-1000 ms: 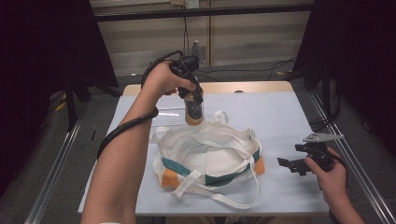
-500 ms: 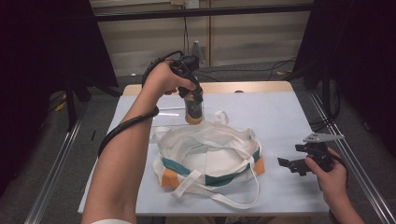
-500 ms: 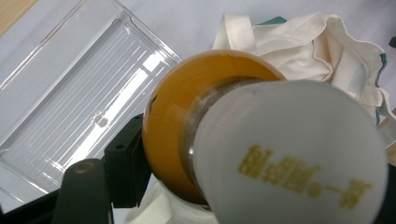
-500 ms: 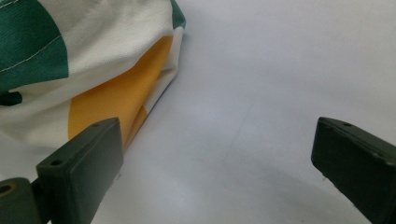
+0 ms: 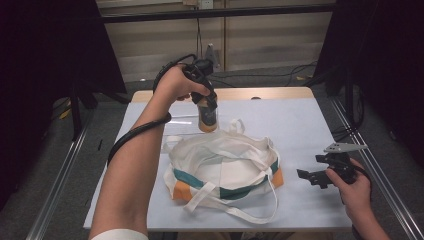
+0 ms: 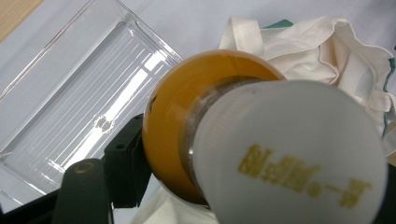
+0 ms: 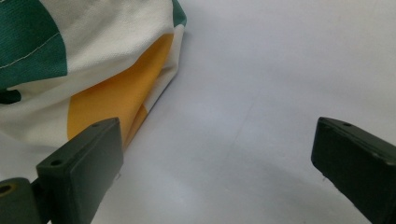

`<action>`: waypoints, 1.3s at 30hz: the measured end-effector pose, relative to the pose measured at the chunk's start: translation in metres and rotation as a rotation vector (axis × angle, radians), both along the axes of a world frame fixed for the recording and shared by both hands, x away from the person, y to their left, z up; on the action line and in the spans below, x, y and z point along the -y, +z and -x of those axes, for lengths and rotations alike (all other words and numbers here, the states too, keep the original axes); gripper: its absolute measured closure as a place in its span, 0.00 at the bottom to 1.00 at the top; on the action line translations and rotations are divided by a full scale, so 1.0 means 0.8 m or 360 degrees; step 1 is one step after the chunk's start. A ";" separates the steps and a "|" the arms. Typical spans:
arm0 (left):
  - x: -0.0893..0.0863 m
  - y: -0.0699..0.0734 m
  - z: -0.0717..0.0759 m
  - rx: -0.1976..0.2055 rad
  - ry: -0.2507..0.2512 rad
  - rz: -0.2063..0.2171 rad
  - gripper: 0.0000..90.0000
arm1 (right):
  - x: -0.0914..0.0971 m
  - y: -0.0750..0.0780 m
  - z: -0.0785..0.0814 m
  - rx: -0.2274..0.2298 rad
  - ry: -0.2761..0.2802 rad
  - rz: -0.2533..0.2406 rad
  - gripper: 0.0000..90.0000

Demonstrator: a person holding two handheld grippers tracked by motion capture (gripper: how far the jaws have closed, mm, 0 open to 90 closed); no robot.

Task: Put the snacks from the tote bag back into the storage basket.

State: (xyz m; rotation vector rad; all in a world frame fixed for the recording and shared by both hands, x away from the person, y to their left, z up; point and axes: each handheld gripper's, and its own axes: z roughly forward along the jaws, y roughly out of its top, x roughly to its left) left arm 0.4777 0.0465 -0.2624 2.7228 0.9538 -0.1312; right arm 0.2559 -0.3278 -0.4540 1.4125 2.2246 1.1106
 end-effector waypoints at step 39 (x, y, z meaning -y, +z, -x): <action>-0.004 -0.019 -0.024 -0.0005 0.0007 0.0014 0.33 | -0.002 -0.003 0.000 -0.0016 -0.0001 -0.0006 0.02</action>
